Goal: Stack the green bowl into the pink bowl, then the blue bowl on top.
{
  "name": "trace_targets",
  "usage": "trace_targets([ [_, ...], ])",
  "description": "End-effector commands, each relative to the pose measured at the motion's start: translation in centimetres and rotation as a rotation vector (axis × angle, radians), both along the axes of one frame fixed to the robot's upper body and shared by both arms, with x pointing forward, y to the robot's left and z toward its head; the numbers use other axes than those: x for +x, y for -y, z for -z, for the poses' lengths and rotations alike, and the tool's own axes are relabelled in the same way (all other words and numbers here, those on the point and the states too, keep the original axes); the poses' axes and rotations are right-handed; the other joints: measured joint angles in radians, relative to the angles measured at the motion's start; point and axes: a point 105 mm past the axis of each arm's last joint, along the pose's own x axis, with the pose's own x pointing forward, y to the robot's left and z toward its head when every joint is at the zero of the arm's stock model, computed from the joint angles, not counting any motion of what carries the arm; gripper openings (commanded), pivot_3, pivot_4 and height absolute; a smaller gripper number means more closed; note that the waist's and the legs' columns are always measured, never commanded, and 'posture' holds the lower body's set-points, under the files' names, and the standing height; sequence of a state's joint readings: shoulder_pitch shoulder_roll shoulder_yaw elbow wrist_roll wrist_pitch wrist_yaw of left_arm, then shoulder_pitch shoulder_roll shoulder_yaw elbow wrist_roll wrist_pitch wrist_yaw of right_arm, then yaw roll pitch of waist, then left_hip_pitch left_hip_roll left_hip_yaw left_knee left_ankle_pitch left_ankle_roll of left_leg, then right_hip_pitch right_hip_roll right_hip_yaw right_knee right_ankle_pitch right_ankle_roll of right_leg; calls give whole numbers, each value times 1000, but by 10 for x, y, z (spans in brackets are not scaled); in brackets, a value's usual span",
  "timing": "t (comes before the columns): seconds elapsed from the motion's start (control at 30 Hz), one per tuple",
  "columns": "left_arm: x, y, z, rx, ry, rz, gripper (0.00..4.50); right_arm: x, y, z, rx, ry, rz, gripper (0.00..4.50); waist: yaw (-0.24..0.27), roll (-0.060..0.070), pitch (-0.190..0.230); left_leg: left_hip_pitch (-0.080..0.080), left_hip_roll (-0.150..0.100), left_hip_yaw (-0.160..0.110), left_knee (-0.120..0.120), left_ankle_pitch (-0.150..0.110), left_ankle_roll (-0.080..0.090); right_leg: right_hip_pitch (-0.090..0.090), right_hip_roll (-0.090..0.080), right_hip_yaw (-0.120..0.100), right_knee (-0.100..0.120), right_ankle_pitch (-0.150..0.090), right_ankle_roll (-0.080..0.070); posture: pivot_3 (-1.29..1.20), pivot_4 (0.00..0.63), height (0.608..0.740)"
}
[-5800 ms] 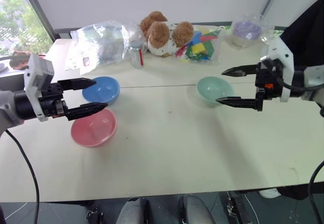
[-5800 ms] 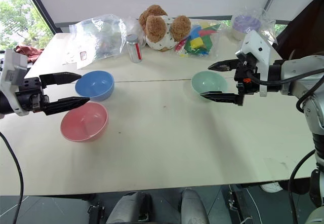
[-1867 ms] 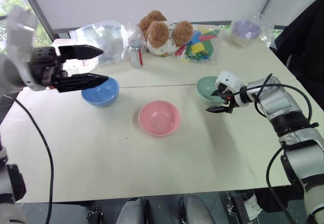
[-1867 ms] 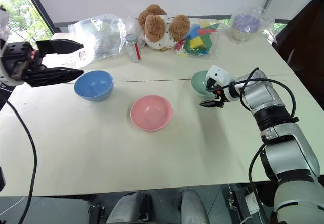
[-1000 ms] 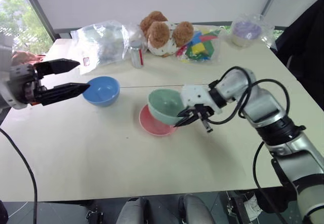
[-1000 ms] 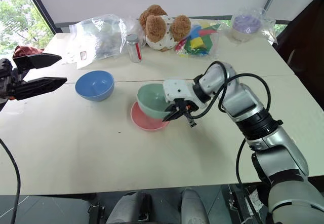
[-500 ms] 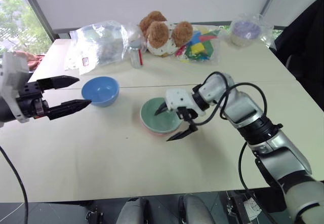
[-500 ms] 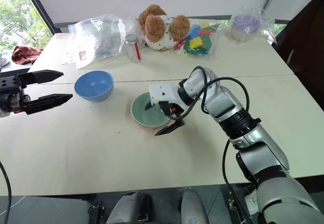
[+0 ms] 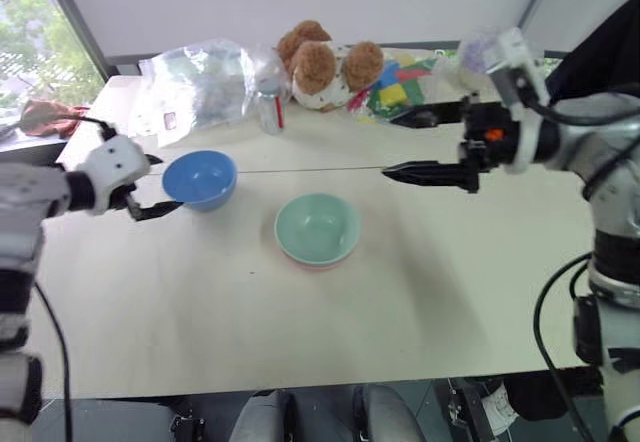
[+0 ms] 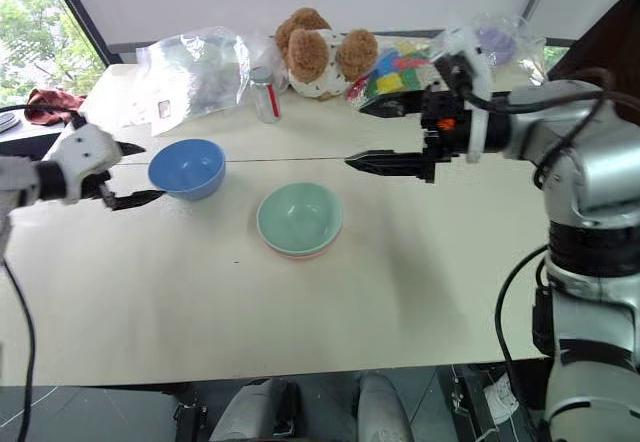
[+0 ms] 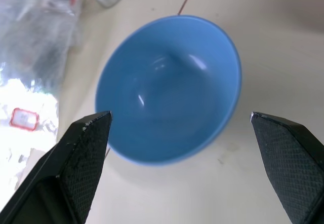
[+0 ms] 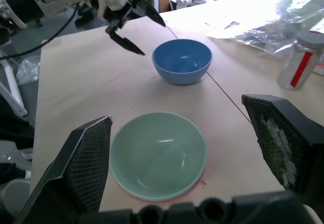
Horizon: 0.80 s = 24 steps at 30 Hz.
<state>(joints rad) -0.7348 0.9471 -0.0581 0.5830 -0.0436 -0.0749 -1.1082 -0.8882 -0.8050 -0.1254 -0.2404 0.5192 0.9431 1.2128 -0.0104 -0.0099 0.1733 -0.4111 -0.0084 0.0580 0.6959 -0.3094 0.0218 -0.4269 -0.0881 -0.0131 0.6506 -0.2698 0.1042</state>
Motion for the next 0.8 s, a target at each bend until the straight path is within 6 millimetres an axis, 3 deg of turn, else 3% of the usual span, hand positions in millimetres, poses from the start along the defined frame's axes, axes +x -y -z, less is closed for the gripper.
trace_targets([
  [0.03,12,3,10,85,-29,38,4500,-13,4,-11,8,64,33,4461,-2,0,0,0,0,0,1,0,1,0,1,0,0,0,0,0,150,740],
  [0.23,23,12,26,151,-111,89,4500,-20,9,-9,16,67,81,4461,-2,-1,0,0,0,4,2,-2,3,0,1,-1,0,0,0,0,150,740],
  [0.3,26,13,27,171,-107,86,3985,-20,10,-9,18,69,90,4500,-1,-1,0,0,0,4,2,-3,4,0,1,0,0,0,0,0,150,740],
  [0.37,28,15,27,180,-113,93,3167,-20,12,-9,17,70,99,4500,-1,-1,0,0,0,4,2,-3,6,0,0,0,0,0,0,0,150,740],
  [0.53,27,24,25,175,-138,156,412,-19,15,-8,12,76,120,4500,0,-1,0,0,0,4,2,-3,6,0,0,-1,0,0,0,0,150,740],
  [0.57,26,25,24,174,-143,166,64,-19,16,-8,12,76,121,4500,1,-1,0,0,0,4,2,-3,6,0,0,-1,0,0,0,0,150,740],
  [0.67,20,44,12,139,-164,296,64,-18,20,-10,5,85,141,4500,0,-1,0,-1,0,4,2,-3,6,0,0,-1,0,0,0,0,150,740],
  [0.8,13,85,-21,91,-145,513,64,-19,30,-9,-19,79,182,4500,6,-2,0,-1,0,3,4,-3,6,0,0,-1,0,0,0,0,150,740],
])
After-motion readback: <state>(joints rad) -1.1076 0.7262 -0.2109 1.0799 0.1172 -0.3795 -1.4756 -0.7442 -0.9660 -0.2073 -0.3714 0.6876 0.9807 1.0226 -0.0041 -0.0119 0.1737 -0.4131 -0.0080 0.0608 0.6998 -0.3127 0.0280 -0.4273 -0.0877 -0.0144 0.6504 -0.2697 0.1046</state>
